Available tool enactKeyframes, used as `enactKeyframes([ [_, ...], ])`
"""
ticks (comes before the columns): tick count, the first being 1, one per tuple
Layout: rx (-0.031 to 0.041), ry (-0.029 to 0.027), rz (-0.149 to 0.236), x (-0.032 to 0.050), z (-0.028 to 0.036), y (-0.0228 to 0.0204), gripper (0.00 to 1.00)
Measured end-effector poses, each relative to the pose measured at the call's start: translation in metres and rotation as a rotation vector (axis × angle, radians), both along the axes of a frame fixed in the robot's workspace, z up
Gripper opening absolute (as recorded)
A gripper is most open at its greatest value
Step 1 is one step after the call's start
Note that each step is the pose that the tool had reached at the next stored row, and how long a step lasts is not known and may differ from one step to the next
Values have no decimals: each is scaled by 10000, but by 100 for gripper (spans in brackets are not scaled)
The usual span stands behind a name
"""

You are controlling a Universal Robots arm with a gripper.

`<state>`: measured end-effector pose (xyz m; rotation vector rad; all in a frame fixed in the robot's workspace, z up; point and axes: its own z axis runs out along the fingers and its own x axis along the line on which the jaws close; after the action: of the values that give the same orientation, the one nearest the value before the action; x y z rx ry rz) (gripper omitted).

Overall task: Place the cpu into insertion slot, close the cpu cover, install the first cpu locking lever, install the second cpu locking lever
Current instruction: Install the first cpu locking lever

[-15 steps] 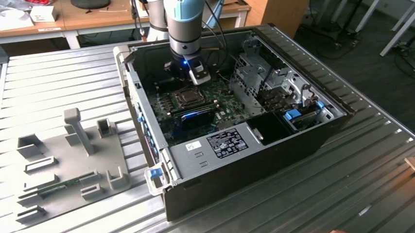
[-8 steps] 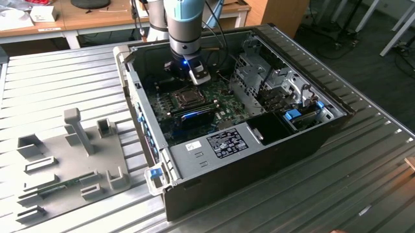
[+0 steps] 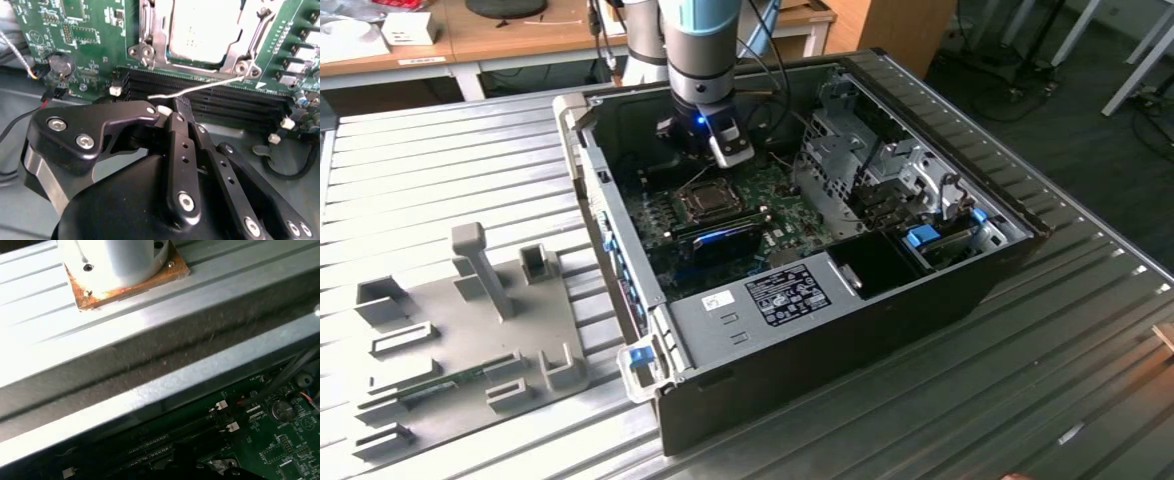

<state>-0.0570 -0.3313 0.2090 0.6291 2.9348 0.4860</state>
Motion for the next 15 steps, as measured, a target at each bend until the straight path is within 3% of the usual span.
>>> enactKeyframes([
  [2, 131, -2, 0, 0, 6, 0, 10],
  [5, 455, -8, -1, -4, 6, 0, 10],
  [9, 477, -9, -1, -9, 12, 0, 10],
  [15, 532, -11, -2, -9, 85, -1, 10],
])
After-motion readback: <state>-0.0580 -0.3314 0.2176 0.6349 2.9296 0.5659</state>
